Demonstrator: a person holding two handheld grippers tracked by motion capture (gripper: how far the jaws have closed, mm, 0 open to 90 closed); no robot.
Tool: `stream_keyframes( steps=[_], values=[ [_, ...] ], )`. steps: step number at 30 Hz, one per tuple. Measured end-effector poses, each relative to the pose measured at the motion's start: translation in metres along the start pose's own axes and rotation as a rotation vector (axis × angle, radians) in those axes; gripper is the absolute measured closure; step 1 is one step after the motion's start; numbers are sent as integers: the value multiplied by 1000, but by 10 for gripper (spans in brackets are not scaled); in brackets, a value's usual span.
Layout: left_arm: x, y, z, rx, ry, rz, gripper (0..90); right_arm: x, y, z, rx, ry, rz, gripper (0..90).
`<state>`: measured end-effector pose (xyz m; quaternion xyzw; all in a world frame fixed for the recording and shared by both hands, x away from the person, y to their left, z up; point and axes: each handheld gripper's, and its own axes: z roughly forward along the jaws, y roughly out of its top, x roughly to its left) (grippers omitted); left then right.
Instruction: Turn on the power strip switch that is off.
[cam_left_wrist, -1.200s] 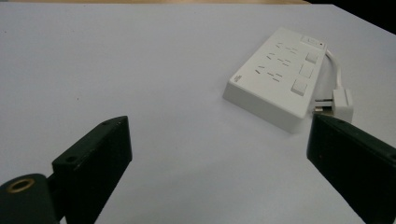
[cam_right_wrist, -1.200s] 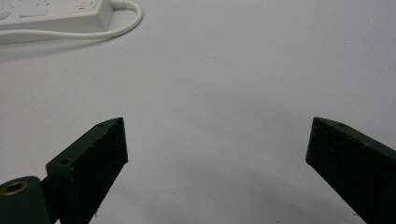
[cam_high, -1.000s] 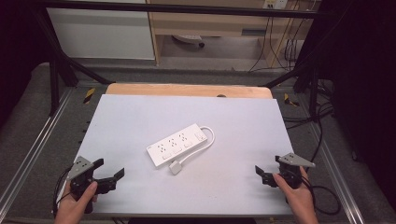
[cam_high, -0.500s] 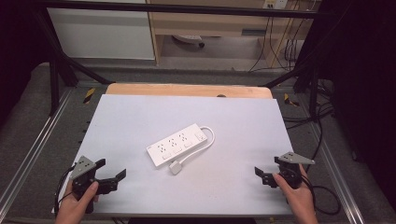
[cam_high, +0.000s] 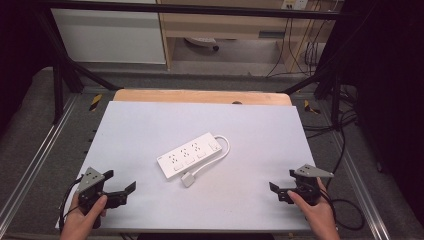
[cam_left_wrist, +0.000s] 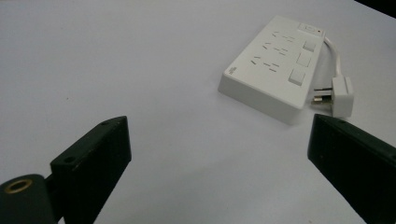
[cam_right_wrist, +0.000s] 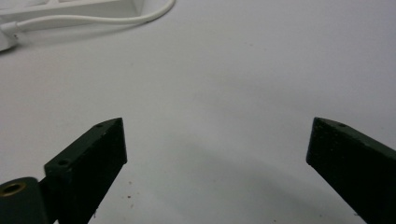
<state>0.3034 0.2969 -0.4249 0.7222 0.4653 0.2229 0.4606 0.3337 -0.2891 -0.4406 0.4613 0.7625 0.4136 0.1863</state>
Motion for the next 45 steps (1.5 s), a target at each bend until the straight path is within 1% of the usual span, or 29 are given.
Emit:
stream_keyframes(
  steps=[3, 4, 5, 7, 9, 14, 17, 18, 22, 24, 26, 28, 31, 32, 34, 37, 39, 45],
  values=[
    [0, 0, 0, -1, -4, -2, 60, 4, 1, 1, -3, 23, 4, 59],
    [0, 0, 0, -2, -2, -4, 60, 6, 2, 1, -2, 27, -4, 59],
    [0, 0, -1, -5, -4, -3, 60, 8, 2, 1, -1, 31, 2, 57],
    [0, 0, -1, -6, -6, -1, 61, 10, 2, 1, 3, 37, -8, 53],
    [-1, 0, -1, -7, -11, 1, 60, 13, 3, 1, 2, 46, -9, 53],
    [0, 0, -1, -7, -6, 0, 60, 18, 4, 0, 5, 68, -21, 56],
    [0, 1, -1, -9, -7, 2, 61, 20, 6, 1, 6, 69, -35, 68],
    [0, 1, -1, -9, -7, 3, 60, 21, 6, 1, 8, 76, -38, 70],
    [-1, 0, -1, -5, -8, 7, 60, 21, 13, -1, 7, 74, -47, 66],
    [-1, 0, 0, -1, -7, 9, 60, 22, 16, -1, 3, 81, -25, 62],
    [-1, 0, 0, -1, -8, 10, 60, 22, 20, -2, 4, 76, -18, 59],
    [-1, 0, -1, -2, -7, 5, 60, 23, 22, -1, 7, 73, -26, 57],
    [0, -1, -1, 7, -6, 5, 60, 22, 25, -1, 9, 53, -27, 51],
    [0, -1, 0, 7, -7, 4, 61, 22, 26, -1, 7, 59, -16, 48],
    [-1, -1, 0, 5, -9, 5, 61, 21, 30, -2, -3, 69, -9, 44],
    [-1, -1, 0, 8, -4, 7, 60, 22, 35, -3, -13, 73, -13, 39],
    [-1, -2, 0, 10, -4, 9, 60, 24, 42, -4, -29, 74, -26, 38],
    [-1, -2, 1, 14, -9, 12, 60, 29, 51, -2, -31, 81, -36, 38]
  ],
)
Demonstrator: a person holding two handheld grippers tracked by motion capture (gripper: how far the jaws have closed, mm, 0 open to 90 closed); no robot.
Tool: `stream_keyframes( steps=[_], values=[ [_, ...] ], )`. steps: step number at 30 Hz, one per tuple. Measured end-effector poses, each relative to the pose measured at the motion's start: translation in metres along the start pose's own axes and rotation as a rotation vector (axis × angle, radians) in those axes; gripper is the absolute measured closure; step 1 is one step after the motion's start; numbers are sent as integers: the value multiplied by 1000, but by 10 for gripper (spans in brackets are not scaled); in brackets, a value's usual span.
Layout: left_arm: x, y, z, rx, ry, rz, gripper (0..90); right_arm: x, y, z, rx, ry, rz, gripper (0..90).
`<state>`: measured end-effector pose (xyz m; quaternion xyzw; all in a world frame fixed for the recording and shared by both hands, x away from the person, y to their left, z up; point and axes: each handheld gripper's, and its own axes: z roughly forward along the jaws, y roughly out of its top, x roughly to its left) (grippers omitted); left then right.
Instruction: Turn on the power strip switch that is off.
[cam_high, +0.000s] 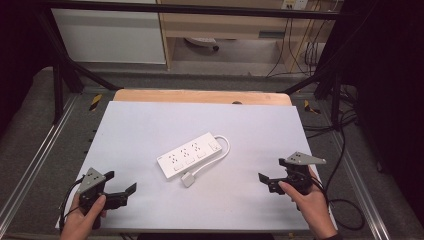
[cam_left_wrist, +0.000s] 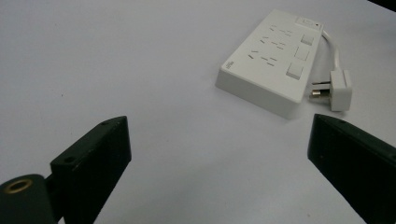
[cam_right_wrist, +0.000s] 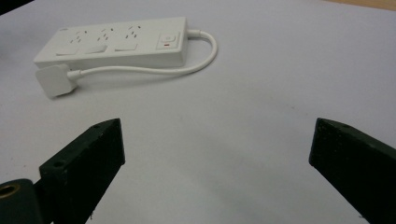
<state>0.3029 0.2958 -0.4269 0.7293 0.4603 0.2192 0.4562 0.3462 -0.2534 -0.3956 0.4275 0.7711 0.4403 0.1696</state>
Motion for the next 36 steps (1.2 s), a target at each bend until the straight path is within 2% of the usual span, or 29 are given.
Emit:
stream_keyframes(
  steps=[17, 28, 36],
  values=[
    [0, 0, 0, 2, -1, -2, 60, 16, 35, 19, -60, 19, -21, 35],
    [-1, 0, 0, 5, -3, 0, 60, 21, 48, 34, -94, 36, -5, 33],
    [0, 0, 1, 0, -7, -6, 61, 24, 58, 45, -97, 42, -9, 35]
  ],
)
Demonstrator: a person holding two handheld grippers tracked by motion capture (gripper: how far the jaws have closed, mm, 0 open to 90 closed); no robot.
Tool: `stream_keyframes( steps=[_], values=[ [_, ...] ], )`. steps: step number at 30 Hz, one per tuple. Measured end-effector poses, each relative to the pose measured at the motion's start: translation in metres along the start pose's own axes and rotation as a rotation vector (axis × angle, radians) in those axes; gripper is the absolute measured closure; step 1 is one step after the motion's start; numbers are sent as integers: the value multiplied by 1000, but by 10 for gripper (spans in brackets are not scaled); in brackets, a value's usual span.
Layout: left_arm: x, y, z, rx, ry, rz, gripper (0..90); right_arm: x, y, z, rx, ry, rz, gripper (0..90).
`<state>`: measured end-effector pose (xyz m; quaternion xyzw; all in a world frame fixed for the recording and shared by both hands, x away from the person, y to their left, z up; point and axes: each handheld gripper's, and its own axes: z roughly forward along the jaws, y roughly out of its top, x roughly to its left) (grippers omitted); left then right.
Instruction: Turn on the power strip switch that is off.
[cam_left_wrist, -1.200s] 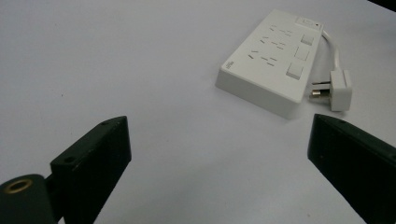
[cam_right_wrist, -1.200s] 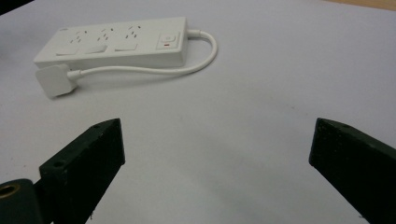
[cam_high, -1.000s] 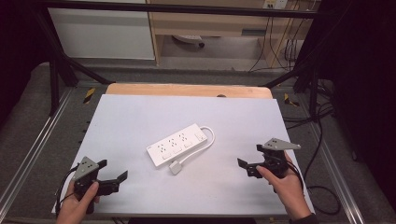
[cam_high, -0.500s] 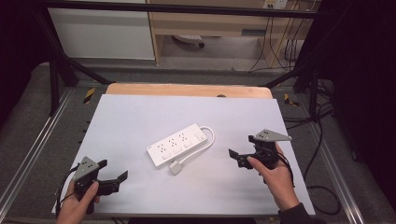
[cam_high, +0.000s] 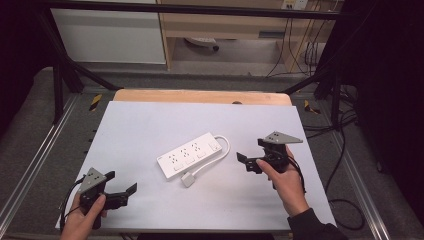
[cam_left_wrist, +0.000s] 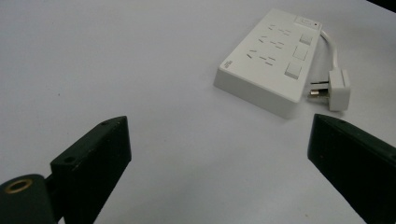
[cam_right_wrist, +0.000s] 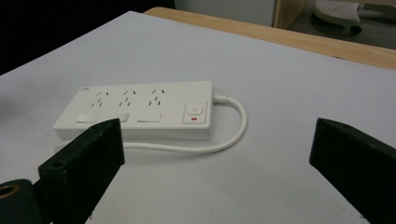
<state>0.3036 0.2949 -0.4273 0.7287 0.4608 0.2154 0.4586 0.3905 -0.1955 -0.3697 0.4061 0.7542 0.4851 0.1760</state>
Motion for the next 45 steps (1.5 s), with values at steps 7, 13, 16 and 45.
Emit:
stream_keyframes(
  steps=[7, 13, 16, 45],
  values=[
    [0, 1, 1, 5, 10, 7, 61, -1, 3, 10, 6, -14, 15, 35],
    [-1, 0, 3, 20, 21, 22, 62, 0, 3, 16, 0, -36, 15, 39],
    [-1, 0, 4, 22, 24, 24, 63, 0, 4, 17, -9, -29, 23, 38],
    [0, 0, 3, 22, 11, 19, 64, 21, 18, 56, 15, -7, -22, 76]
  ],
)
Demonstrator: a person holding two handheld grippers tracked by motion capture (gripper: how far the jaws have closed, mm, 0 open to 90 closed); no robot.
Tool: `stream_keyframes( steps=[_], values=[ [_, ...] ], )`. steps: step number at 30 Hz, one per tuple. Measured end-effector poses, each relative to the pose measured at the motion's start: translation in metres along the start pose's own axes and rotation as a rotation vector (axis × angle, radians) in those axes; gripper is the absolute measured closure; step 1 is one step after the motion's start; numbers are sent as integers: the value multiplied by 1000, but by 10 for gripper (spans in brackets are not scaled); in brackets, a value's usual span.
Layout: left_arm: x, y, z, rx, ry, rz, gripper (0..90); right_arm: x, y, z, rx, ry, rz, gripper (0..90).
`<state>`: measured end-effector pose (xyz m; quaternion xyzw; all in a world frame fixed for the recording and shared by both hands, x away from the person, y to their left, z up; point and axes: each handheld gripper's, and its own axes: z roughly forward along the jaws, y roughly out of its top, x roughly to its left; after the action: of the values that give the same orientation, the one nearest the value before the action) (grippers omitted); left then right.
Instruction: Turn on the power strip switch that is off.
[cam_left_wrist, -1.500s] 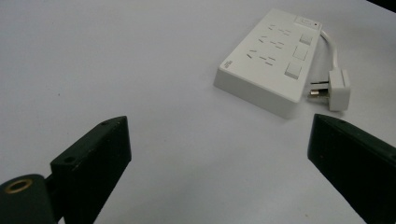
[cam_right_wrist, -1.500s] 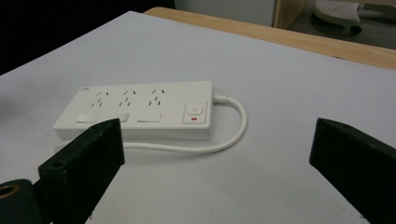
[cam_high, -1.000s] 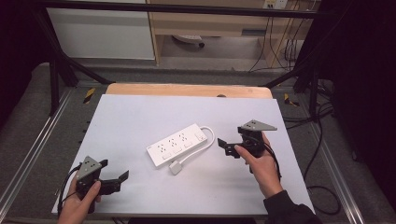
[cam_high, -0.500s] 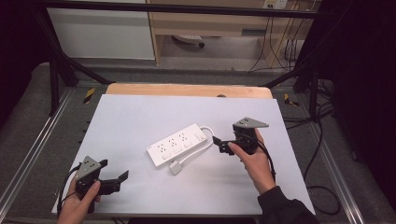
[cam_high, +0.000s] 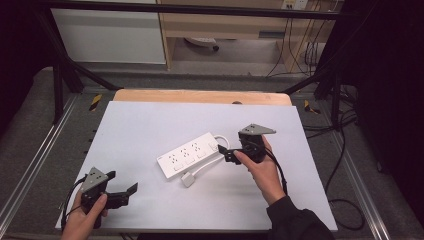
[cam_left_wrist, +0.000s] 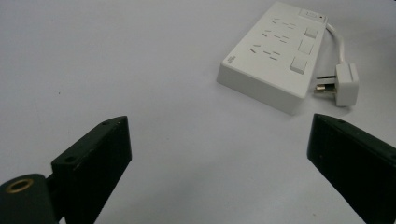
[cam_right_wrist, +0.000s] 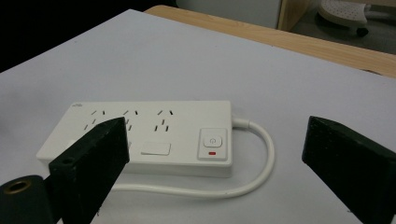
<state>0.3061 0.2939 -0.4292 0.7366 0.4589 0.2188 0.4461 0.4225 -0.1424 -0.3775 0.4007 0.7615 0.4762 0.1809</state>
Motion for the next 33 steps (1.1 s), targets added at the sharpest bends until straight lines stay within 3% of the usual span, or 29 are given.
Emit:
stream_keyframes(
  steps=[18, 24, 33],
  values=[
    [0, 0, 0, 6, -8, -7, 64, 11, 5, 9, -7, 36, -2, 116],
    [0, 0, 0, 5, -6, -8, 63, 13, 7, 12, 1, 60, 17, 93],
    [0, -1, 0, 7, -6, -8, 63, 18, 11, 17, 13, 55, 8, 41]
  ],
)
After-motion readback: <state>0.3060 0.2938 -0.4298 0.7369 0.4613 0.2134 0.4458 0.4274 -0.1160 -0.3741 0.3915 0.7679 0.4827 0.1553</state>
